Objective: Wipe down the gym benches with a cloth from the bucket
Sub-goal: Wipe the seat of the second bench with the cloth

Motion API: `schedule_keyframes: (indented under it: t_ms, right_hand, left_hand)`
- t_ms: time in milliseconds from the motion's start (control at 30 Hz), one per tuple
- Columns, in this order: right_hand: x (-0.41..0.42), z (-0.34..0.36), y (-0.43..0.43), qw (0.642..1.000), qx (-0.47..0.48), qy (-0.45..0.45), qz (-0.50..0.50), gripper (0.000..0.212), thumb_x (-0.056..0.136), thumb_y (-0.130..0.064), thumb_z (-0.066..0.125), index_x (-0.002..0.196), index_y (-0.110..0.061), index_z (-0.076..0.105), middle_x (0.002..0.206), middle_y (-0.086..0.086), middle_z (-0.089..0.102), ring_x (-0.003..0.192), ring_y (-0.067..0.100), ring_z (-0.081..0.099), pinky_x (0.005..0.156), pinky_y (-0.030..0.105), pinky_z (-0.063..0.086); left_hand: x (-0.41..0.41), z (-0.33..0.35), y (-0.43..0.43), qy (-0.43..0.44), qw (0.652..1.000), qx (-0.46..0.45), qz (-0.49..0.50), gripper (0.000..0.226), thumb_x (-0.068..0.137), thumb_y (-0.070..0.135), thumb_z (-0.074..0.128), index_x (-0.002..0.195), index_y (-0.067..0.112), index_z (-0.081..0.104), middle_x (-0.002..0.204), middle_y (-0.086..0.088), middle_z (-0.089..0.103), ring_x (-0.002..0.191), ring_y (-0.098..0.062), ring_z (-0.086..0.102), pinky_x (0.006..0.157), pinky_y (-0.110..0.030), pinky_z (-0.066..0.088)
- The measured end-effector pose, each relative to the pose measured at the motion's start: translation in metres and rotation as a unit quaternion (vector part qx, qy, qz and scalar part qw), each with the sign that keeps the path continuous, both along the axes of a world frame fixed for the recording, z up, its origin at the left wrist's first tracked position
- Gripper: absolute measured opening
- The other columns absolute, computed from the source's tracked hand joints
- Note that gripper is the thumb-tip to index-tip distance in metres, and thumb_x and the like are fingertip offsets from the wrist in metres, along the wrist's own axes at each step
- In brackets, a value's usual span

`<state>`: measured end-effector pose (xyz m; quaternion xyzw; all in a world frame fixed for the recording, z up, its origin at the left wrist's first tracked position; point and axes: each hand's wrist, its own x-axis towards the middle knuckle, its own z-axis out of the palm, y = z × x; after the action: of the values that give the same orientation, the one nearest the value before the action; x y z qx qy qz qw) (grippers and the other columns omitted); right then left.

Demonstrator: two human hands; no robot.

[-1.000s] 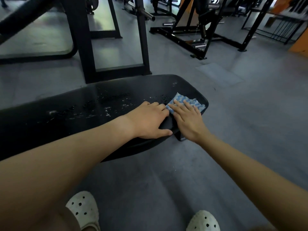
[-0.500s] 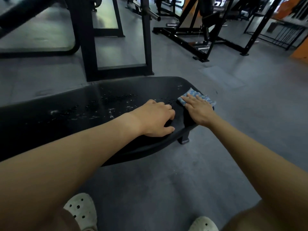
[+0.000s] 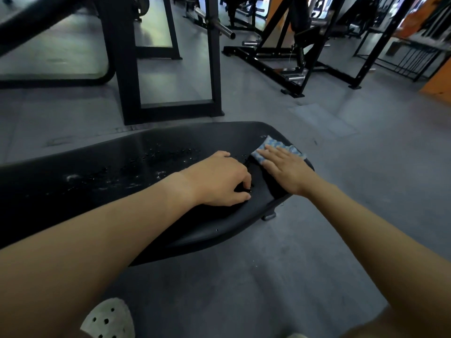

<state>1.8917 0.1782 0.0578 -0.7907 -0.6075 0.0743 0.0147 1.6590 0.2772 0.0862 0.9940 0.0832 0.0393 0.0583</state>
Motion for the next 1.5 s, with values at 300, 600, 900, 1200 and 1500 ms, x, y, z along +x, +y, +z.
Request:
schedule_keyframes:
  t_ms: [300,600,900,1200,1500]
  right_hand:
    - [-0.023,0.001,0.0,0.999,0.001,0.033,-0.024,0.051,0.109,-0.043,0.018,0.16,-0.041,0.018,0.169,-0.01,0.006,0.156,0.019,-0.001,0.125,0.049,0.0]
    - [0.005,0.001,0.007,0.999,0.017,0.03,-0.02,0.05,0.107,-0.051,0.023,0.157,-0.044,0.023,0.169,-0.011,0.011,0.156,0.014,0.005,0.126,0.047,0.002]
    - [-0.029,0.001,0.019,1.0,0.006,0.026,-0.016,0.052,0.108,-0.048,0.015,0.16,-0.041,0.014,0.169,-0.012,0.002,0.156,0.018,-0.006,0.126,0.048,-0.004]
    - [0.017,-0.001,0.039,0.998,0.032,0.027,-0.051,0.049,0.109,-0.045,0.02,0.158,-0.039,0.023,0.169,-0.009,0.011,0.156,0.015,0.005,0.125,0.046,-0.001]
    - [-0.021,0.002,0.032,1.0,0.002,0.029,0.005,0.052,0.109,-0.047,0.014,0.16,-0.042,0.012,0.169,-0.011,0.001,0.156,0.017,-0.006,0.126,0.048,-0.005]
  left_hand:
    - [0.006,-0.007,0.012,-0.072,0.997,0.022,-0.02,0.03,0.096,0.058,0.053,0.106,0.037,0.071,0.107,0.018,0.064,0.098,-0.004,0.055,0.108,-0.036,0.041]
    - [0.013,-0.005,0.038,-0.059,0.989,0.032,0.134,0.057,0.098,0.062,0.048,0.139,0.024,0.057,0.141,0.002,0.055,0.125,-0.021,0.055,0.108,-0.041,0.044]
    - [0.023,-0.015,0.058,-0.041,0.988,-0.012,0.147,0.035,0.105,0.022,0.044,0.136,0.024,0.06,0.136,0.005,0.06,0.119,-0.019,0.056,0.109,-0.04,0.041]
    - [0.029,-0.014,0.064,-0.062,0.985,-0.044,0.156,0.036,0.104,0.016,0.042,0.129,0.022,0.068,0.129,0.007,0.065,0.114,-0.018,0.057,0.102,-0.039,0.047]
    - [0.023,-0.016,0.068,-0.046,0.987,-0.059,0.145,0.044,0.102,0.012,0.041,0.138,0.025,0.063,0.139,0.008,0.06,0.12,-0.017,0.053,0.104,-0.039,0.046]
